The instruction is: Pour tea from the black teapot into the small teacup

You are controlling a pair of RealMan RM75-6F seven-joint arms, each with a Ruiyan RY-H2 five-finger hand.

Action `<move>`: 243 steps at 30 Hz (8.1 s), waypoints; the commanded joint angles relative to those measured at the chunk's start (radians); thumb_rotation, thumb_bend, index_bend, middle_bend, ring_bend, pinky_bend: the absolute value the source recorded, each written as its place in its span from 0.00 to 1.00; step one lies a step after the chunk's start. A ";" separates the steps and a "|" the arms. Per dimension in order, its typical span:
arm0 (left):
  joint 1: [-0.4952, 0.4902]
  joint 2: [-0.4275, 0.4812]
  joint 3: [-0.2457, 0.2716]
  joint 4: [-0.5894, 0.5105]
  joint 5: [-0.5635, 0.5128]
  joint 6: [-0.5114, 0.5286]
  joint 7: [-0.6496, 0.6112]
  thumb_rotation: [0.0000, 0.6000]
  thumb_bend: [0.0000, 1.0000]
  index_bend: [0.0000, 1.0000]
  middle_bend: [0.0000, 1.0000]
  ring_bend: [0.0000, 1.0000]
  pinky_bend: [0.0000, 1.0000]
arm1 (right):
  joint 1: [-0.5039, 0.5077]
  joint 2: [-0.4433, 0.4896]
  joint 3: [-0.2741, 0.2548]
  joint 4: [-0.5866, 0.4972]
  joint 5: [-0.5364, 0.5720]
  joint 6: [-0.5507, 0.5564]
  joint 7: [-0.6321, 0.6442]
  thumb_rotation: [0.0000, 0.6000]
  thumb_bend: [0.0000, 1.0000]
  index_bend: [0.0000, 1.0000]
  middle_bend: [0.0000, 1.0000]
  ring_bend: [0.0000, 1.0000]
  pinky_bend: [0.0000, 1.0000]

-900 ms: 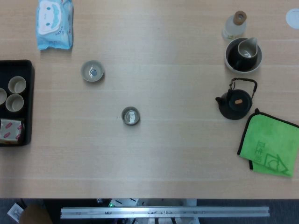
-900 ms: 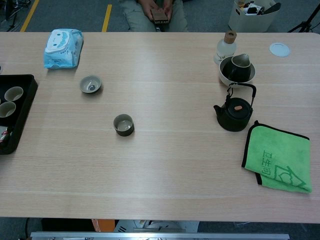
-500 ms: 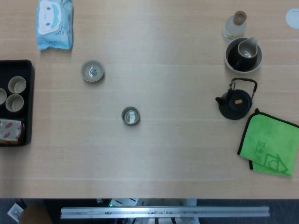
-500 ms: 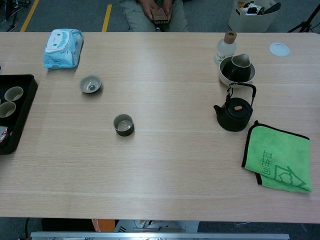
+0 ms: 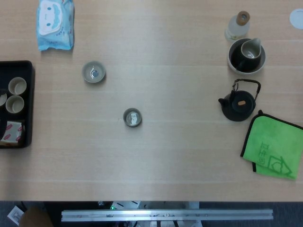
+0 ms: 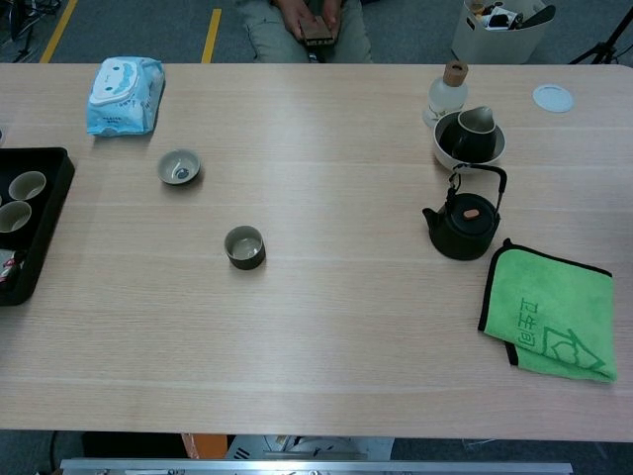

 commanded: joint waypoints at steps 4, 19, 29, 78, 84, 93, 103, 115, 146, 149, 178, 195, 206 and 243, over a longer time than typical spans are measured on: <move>0.002 0.003 0.001 -0.003 -0.006 0.002 0.000 1.00 0.39 0.20 0.20 0.19 0.21 | 0.105 -0.061 0.028 0.024 0.081 -0.136 -0.041 1.00 0.05 0.20 0.34 0.19 0.10; 0.010 0.010 0.014 -0.006 -0.009 -0.003 -0.008 1.00 0.39 0.20 0.20 0.19 0.21 | 0.270 -0.257 0.025 0.156 0.181 -0.282 -0.185 1.00 0.04 0.20 0.35 0.19 0.09; 0.010 0.007 0.019 0.004 -0.017 -0.016 -0.016 1.00 0.39 0.20 0.18 0.19 0.21 | 0.313 -0.330 -0.008 0.207 0.230 -0.325 -0.232 1.00 0.04 0.20 0.38 0.19 0.09; 0.010 -0.006 0.040 0.016 0.000 -0.030 -0.043 1.00 0.39 0.20 0.17 0.19 0.21 | 0.162 -0.240 -0.178 0.091 0.029 -0.129 -0.032 1.00 0.04 0.20 0.37 0.21 0.09; 0.016 0.002 0.043 0.010 0.012 -0.016 -0.050 1.00 0.39 0.20 0.17 0.19 0.21 | 0.171 -0.252 -0.168 0.096 0.014 -0.145 -0.014 1.00 0.04 0.20 0.29 0.25 0.09; 0.027 0.016 0.049 0.011 0.012 -0.008 -0.066 1.00 0.39 0.20 0.16 0.19 0.20 | 0.189 -0.273 -0.153 0.075 0.027 -0.168 -0.074 1.00 0.05 0.24 0.33 0.34 0.10; 0.028 0.017 0.055 0.020 0.024 -0.011 -0.079 1.00 0.39 0.20 0.16 0.19 0.18 | 0.176 -0.290 -0.170 0.072 0.048 -0.179 -0.121 1.00 0.05 0.31 0.38 0.41 0.10; 0.031 0.016 0.060 0.026 0.029 -0.013 -0.087 1.00 0.39 0.20 0.16 0.19 0.17 | 0.167 -0.320 -0.183 0.086 0.058 -0.191 -0.148 1.00 0.05 0.32 0.39 0.41 0.10; 0.043 0.014 0.067 0.054 0.034 -0.010 -0.124 1.00 0.39 0.20 0.16 0.19 0.16 | 0.154 -0.367 -0.225 0.109 0.061 -0.227 -0.224 1.00 0.06 0.36 0.42 0.41 0.10; 0.045 0.014 0.067 0.057 0.034 -0.009 -0.127 1.00 0.39 0.20 0.16 0.19 0.16 | 0.156 -0.375 -0.224 0.114 0.065 -0.232 -0.228 1.00 0.06 0.38 0.43 0.41 0.10; 0.045 0.020 0.062 0.054 0.017 -0.020 -0.126 1.00 0.39 0.20 0.16 0.19 0.16 | 0.191 -0.421 -0.126 0.162 0.122 -0.252 -0.098 1.00 0.06 0.92 0.89 0.89 0.08; 0.036 0.021 0.060 0.034 0.014 -0.035 -0.097 1.00 0.39 0.20 0.16 0.19 0.16 | 0.186 -0.398 -0.089 0.185 0.086 -0.196 0.017 1.00 0.00 1.00 0.97 0.95 0.19; 0.033 0.020 0.059 0.013 0.025 -0.028 -0.076 1.00 0.39 0.20 0.16 0.19 0.16 | 0.199 -0.282 -0.030 0.090 0.110 -0.174 0.054 0.99 0.00 1.00 0.98 0.96 0.19; 0.020 0.029 0.067 -0.010 0.046 -0.040 -0.077 1.00 0.39 0.20 0.16 0.19 0.16 | 0.216 -0.185 -0.011 0.023 0.118 -0.130 -0.026 0.61 0.39 1.00 1.00 0.99 0.20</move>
